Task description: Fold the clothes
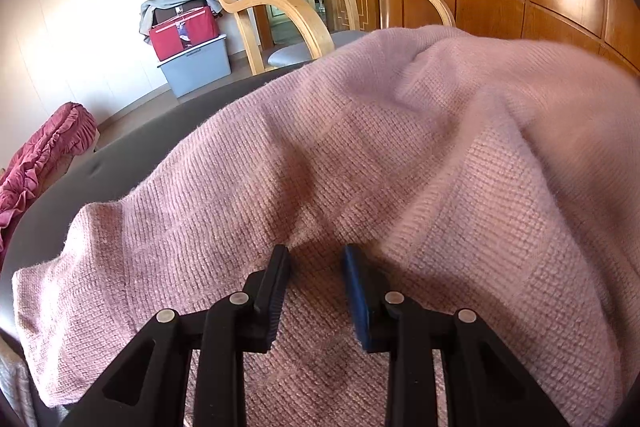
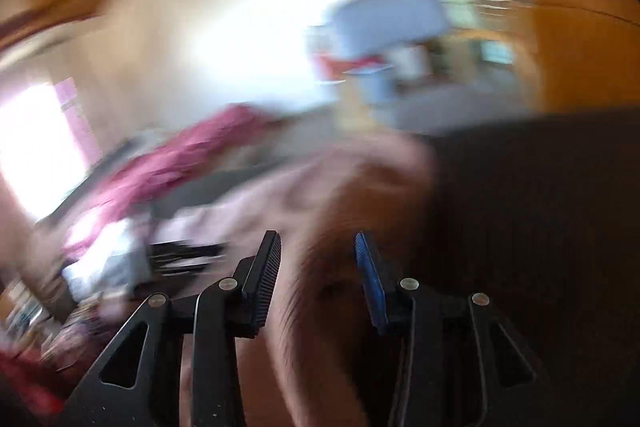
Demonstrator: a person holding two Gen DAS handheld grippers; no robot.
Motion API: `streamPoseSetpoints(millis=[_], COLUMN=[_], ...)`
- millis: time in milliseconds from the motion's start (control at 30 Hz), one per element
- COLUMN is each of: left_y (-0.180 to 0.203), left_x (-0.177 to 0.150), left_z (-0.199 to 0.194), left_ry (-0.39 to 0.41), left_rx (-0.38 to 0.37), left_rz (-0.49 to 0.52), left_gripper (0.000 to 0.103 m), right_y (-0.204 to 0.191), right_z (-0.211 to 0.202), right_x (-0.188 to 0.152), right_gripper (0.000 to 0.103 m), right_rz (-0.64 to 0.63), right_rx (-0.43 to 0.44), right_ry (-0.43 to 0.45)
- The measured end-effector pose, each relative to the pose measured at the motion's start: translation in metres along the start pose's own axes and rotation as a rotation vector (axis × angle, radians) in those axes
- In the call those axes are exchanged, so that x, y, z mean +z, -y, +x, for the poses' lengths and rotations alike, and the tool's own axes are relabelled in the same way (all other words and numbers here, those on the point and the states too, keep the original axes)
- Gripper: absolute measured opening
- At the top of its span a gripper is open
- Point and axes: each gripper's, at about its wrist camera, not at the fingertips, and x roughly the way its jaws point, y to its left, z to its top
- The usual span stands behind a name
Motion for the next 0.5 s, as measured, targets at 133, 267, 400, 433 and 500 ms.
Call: streamPoseSetpoints(millis=[133, 267, 400, 433, 500], left_y=[-0.007, -0.011, -0.012, -0.012, -0.012], left_x=[0.007, 0.011, 0.012, 0.013, 0.013], left_z=[0.004, 0.007, 0.009, 0.009, 0.009], left_ry=[-0.001, 0.000, 0.001, 0.002, 0.004], left_rx=[0.003, 0.007, 0.016, 0.020, 0.027], left_rz=[0.004, 0.008, 0.015, 0.018, 0.024], left_gripper=[0.029, 0.029, 0.029, 0.029, 0.029], right_y=[0.035, 0.021, -0.021, -0.036, -0.071], right_z=[0.037, 0.050, 0.055, 0.055, 0.060], right_x=[-0.022, -0.031, -0.020, -0.015, -0.010], right_gripper=[0.028, 0.016, 0.000, 0.000, 0.000], right_rz=[0.076, 0.082, 0.053, 0.043, 0.008], right_rx=[-0.152, -0.006, 0.186, 0.249, 0.362], right_ry=[-0.170, -0.215, -0.192, -0.177, -0.177])
